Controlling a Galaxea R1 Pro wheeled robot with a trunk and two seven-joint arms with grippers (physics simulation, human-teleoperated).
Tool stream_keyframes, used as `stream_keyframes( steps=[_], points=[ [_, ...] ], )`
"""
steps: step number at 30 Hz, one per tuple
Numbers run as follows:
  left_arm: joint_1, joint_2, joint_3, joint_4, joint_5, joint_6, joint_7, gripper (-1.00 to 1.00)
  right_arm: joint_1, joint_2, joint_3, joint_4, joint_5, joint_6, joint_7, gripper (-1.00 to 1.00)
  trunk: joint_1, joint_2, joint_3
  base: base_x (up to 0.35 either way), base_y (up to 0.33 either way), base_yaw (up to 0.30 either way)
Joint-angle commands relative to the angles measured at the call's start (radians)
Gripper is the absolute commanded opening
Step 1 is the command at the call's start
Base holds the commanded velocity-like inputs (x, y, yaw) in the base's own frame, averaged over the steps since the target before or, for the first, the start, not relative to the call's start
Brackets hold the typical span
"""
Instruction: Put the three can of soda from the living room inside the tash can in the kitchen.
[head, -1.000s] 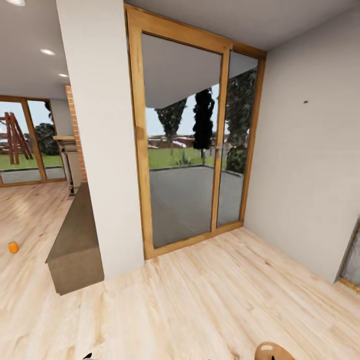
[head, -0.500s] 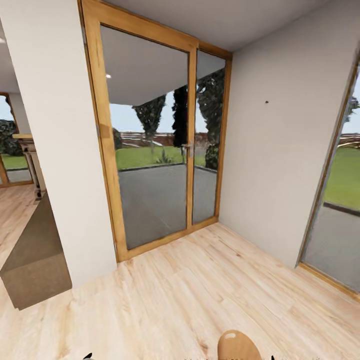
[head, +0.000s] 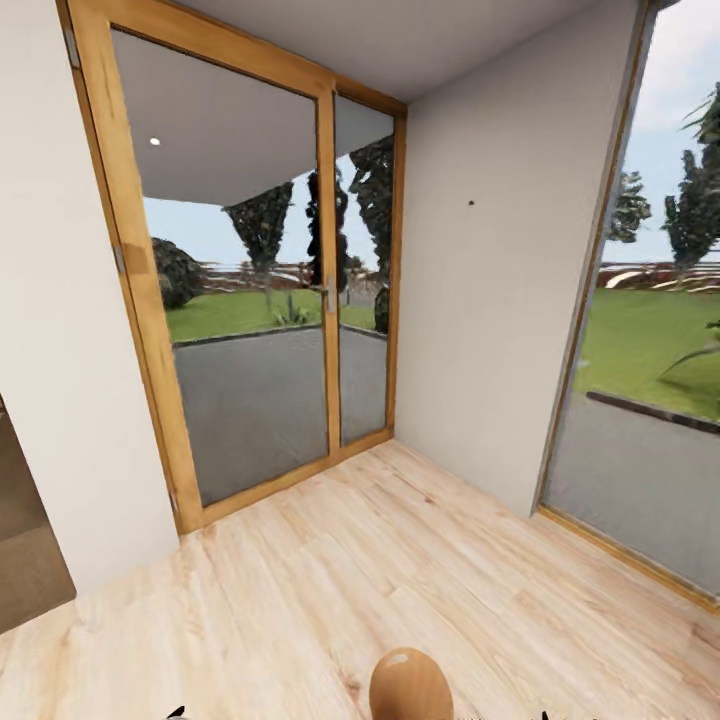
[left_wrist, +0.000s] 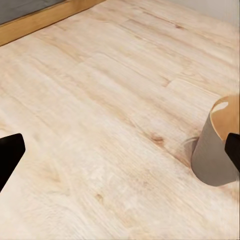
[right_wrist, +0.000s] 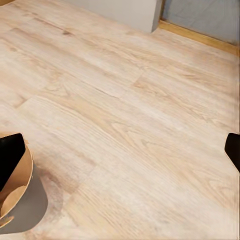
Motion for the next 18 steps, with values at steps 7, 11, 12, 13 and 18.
stream_keyframes(
  steps=[7, 11, 12, 13, 18],
  points=[
    [-0.001, -0.008, 0.001, -0.01, 0.004, 0.001, -0.003, 1.0, 0.0, 0.011, 0.012, 0.0, 0.012, 0.0, -0.002, 1.0, 0.0, 0.0, -0.001, 0.0, -0.12, -0.043],
    [-0.001, -0.009, 0.006, -0.03, 0.009, 0.002, -0.003, 1.0, 0.001, 0.019, 0.078, 0.003, 0.055, 0.0, 0.0, 1.0, 0.0, 0.0, -0.001, 0.0, -0.014, -0.005],
    [-0.001, -0.009, 0.007, -0.037, 0.01, 0.002, -0.003, 1.0, 0.002, 0.02, 0.097, 0.003, 0.066, 0.0, 0.0, 1.0, 0.0, 0.0, -0.001, 0.0, -0.007, -0.002],
    [-0.001, -0.008, 0.007, -0.045, 0.011, 0.002, -0.004, 1.0, 0.002, 0.02, 0.116, 0.003, 0.074, 0.0, 0.0, 1.0, 0.0, 0.0, -0.001, 0.0, -0.005, -0.002],
    [0.0, -0.001, 0.009, -0.189, 0.017, 0.01, -0.003, 1.0, 0.004, 0.024, 0.233, -0.024, 0.107, -0.001, 0.001, 1.0, 0.0, 0.0, -0.001, 0.0, -0.001, -0.001]
  ],
)
